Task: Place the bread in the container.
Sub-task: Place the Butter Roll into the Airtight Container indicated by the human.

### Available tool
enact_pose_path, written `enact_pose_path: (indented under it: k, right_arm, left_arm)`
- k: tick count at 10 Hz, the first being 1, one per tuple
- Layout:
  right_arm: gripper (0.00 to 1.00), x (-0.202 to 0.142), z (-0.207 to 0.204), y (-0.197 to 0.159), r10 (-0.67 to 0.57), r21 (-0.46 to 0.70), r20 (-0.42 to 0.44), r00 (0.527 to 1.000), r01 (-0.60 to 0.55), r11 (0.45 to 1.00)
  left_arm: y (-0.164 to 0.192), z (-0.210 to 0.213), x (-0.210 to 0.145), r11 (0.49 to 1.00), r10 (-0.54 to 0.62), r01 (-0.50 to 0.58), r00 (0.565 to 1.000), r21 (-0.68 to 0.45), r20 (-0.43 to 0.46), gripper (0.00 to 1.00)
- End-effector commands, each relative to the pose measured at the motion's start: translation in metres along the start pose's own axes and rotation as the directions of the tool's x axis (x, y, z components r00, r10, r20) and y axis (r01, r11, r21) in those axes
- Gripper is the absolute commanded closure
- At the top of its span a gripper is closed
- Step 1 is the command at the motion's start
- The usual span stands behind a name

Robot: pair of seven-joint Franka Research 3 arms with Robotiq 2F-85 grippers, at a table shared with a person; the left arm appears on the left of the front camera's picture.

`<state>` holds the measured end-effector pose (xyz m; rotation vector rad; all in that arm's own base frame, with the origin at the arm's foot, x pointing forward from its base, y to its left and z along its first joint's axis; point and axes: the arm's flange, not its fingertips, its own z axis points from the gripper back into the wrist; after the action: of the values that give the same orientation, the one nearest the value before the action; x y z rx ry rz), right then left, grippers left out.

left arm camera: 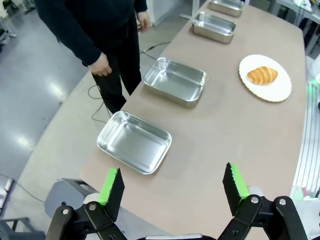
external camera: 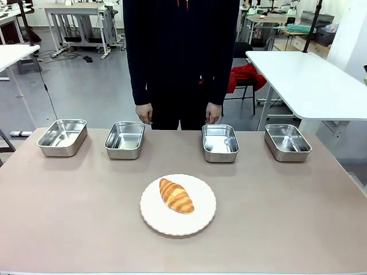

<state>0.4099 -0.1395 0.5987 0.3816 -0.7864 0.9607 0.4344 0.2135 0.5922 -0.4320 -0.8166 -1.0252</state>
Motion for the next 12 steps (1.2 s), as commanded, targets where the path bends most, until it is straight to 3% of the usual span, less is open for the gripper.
enact_pose_path:
  k: [1,7,11,12]
  right_arm:
    - [0.0,0.009,0.009,0.005,0.018,-0.006,0.042,0.999,-0.018,1.0]
    - [0.0,0.023,0.016,0.011,0.026,-0.015,0.065,0.998,-0.025,1.0]
    - [0.0,0.025,0.015,0.012,0.018,-0.007,0.067,0.998,-0.018,1.0]
    - [0.0,0.02,0.014,0.01,0.028,-0.014,0.049,0.998,-0.028,1.0]
  left_arm:
    - [-0.013,0.002,0.005,1.0,0.02,-0.019,0.998,-0.01,0.057,0.0]
    - [-0.029,0.003,0.012,0.997,0.075,-0.069,0.985,-0.042,0.157,0.0]
    - [-0.026,0.001,0.015,0.991,0.124,-0.115,0.983,-0.073,0.132,0.0]
    - [-0.026,0.002,0.011,0.996,0.076,-0.07,0.988,-0.049,0.137,0.0]
